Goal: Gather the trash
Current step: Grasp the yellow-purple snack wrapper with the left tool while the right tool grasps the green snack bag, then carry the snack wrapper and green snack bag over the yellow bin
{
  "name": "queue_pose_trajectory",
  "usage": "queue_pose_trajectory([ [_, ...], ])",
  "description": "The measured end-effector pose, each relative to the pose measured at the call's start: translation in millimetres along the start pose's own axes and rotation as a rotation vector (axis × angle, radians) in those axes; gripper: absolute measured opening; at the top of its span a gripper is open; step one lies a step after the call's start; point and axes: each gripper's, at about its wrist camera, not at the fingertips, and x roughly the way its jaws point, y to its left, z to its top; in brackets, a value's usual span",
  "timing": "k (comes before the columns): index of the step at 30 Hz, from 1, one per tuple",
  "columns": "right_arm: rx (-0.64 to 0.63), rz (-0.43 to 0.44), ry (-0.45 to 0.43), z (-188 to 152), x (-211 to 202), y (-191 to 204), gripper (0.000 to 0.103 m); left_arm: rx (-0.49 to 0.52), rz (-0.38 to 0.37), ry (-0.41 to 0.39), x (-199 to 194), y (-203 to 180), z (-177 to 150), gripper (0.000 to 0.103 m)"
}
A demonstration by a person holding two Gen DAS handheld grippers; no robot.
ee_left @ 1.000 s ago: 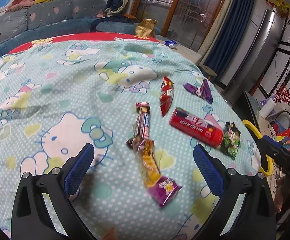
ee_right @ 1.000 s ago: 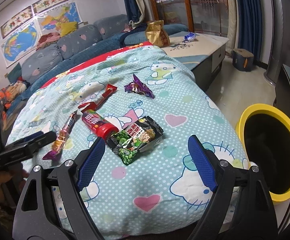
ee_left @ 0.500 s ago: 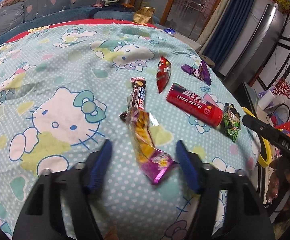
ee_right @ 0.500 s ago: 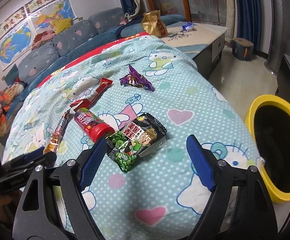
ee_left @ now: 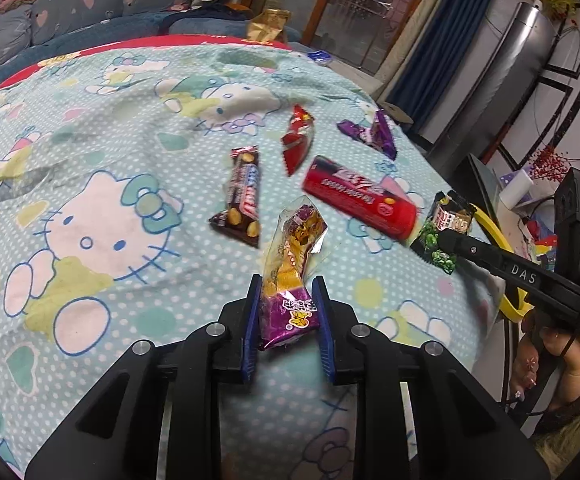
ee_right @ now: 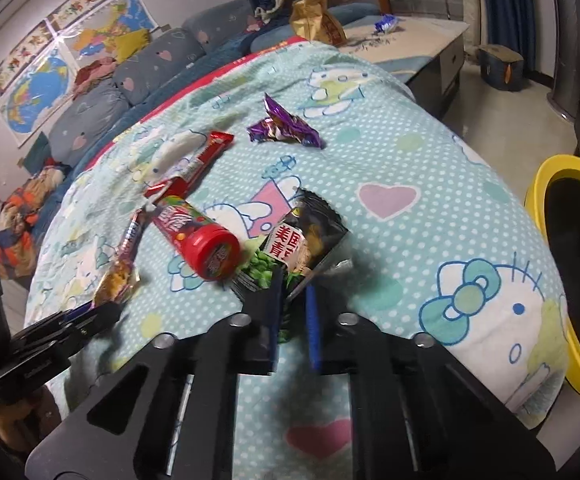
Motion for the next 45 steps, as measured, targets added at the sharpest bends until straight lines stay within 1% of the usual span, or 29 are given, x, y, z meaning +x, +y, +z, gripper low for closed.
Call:
queue_pose_trajectory([
  [6,-0.047,0.002,-0.048,-1,-22,4,0.004,0.03,-0.025,-0.033,-6,-14,6,0.024],
  [16,-0.033,-0.002,-0.102,1,-49,-7,0.004,0.097,-0.07,-0.08,-13,-45,21,0.024],
  [32,0.022,-0.05,-0.19,-1,-93,-42,0.004,0.212,-0.158,-0.121,-14,-111,36,0.024],
  [45,0.066,-0.117,-0.235,1,-119,-78,0.004,0.282,-0.213,-0.135,-9,-158,44,0.024],
])
